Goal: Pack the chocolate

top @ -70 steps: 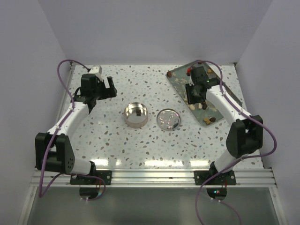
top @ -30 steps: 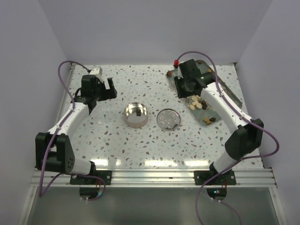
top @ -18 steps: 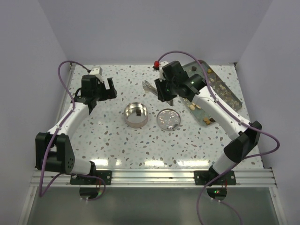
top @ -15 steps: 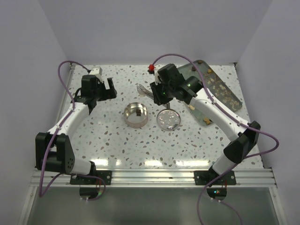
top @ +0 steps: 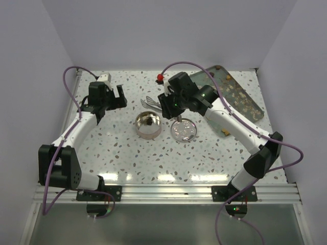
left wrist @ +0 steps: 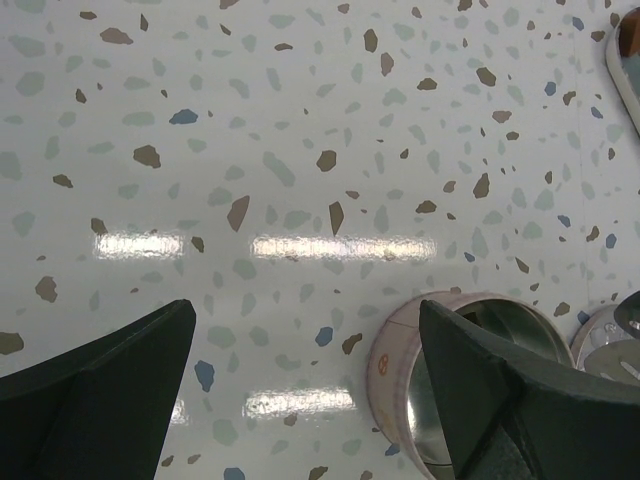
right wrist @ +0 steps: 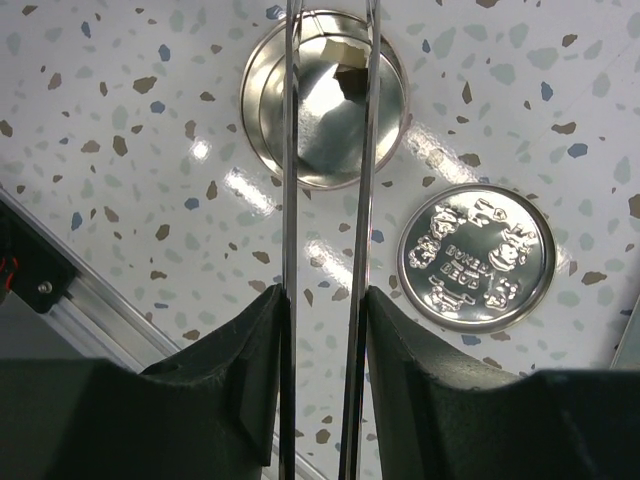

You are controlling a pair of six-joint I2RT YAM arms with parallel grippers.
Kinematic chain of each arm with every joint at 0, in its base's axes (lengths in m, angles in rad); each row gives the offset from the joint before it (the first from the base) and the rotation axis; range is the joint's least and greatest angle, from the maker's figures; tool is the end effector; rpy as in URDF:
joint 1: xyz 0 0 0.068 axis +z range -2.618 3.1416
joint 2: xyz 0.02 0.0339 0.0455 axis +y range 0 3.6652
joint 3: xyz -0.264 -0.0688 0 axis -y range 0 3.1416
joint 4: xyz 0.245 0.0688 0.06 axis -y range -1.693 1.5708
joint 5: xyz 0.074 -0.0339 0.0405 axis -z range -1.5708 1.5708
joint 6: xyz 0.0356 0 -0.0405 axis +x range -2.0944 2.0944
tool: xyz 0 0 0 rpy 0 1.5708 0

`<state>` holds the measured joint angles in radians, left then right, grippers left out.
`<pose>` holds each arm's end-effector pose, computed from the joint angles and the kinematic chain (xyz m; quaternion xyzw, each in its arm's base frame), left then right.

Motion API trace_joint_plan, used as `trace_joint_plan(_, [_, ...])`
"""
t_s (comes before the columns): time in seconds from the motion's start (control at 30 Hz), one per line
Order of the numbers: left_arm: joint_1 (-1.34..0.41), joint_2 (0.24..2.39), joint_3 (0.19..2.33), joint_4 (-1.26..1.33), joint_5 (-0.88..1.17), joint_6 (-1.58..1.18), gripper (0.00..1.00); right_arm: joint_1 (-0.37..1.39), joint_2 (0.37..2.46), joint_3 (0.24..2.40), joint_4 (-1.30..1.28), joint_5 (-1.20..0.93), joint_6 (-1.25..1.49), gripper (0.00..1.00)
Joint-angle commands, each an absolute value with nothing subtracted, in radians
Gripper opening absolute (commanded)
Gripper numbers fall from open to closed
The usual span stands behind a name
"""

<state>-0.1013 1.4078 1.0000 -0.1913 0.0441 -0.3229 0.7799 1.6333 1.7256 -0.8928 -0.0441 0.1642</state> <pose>0.3146 -0.0336 0.2701 -0.0875 0.8798 -0.1173 0.4523 0.2486 0.2481 0.3807 -0.2886 0.8804 0.1890 0.3252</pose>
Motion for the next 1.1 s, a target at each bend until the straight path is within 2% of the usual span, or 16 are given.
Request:
trace_joint_plan(0.0, [-0.107,1.374,1.005,-0.179,0.031,-0.334,1.00,0.787,1.623,1.729,-0.864,-0.058,0.156,0.40])
trace_joint_plan(0.37, [-0.107,1.373,1.003,-0.179,0.031,-0.333,1.00,0.744,1.609,1.694,-0.862,0.052,0.143,0.39])
trace_joint_plan(0.77, [-0.109,1.371,1.028,-0.198,0.028,-0.316,1.00,0.349,1.598,1.577,-0.781,0.061,0.081,0.39])
trace_joint_plan(1.07, [-0.107,1.364,1.039,-0.212,0.025,-0.296,1.00,0.166,1.595,1.485,-0.747,0.077,0.043,0.41])
